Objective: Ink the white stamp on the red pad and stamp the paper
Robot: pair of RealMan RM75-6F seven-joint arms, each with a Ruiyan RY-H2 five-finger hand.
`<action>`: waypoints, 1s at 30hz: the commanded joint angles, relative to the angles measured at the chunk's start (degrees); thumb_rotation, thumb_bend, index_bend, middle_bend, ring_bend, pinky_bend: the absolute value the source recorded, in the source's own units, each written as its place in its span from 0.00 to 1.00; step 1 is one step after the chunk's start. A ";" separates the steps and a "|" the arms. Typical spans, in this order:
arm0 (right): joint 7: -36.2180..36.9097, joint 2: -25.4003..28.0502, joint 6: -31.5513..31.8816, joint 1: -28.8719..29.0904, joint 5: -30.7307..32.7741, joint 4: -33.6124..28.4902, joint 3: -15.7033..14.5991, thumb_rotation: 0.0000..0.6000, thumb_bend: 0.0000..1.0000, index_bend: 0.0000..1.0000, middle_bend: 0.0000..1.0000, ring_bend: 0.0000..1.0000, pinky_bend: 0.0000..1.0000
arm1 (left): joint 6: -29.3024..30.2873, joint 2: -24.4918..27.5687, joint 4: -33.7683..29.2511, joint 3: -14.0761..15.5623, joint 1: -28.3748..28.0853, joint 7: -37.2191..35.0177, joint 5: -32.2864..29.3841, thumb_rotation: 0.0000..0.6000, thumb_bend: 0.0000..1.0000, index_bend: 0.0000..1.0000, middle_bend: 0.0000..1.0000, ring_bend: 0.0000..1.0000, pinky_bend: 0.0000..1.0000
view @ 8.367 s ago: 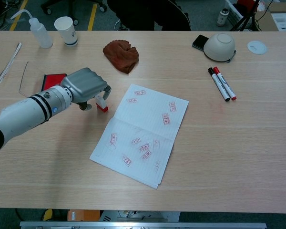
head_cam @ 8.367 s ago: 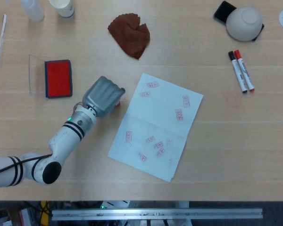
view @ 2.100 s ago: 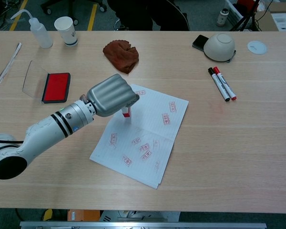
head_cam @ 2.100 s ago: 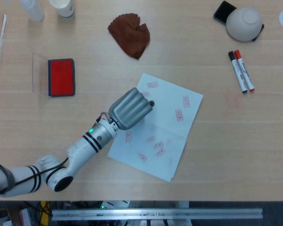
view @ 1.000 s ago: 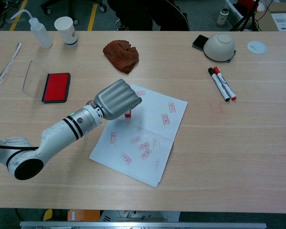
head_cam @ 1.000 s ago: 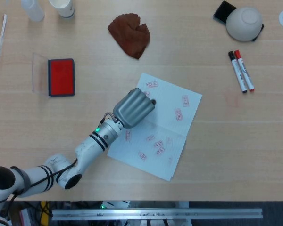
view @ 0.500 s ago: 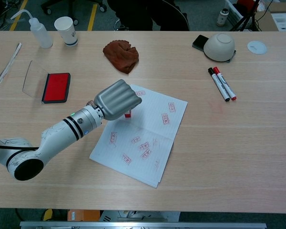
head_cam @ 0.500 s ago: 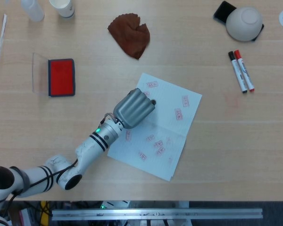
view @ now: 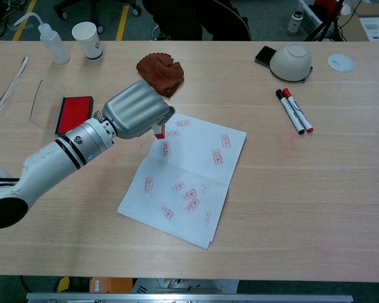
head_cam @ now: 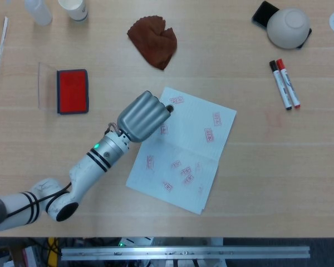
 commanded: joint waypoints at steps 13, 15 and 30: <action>-0.53 -0.63 -0.54 0.72 -0.76 -0.29 -0.10 1.00 0.28 0.16 0.27 0.17 0.29 | 0.92 3.09 3.34 2.46 3.80 -3.17 -1.04 1.00 0.31 0.57 1.00 1.00 1.00; -0.58 -0.61 -0.53 0.70 -0.78 -0.33 -0.15 1.00 0.28 0.16 0.27 0.17 0.29 | 1.14 3.18 3.47 2.66 4.12 -3.78 -0.96 1.00 0.31 0.57 1.00 1.00 1.00; -0.18 -0.11 -0.37 0.38 -0.37 -0.13 -0.25 1.00 0.28 0.16 0.27 0.17 0.29 | 3.03 3.17 -5.48 5.33 4.24 0.62 4.78 1.00 0.31 0.57 1.00 1.00 1.00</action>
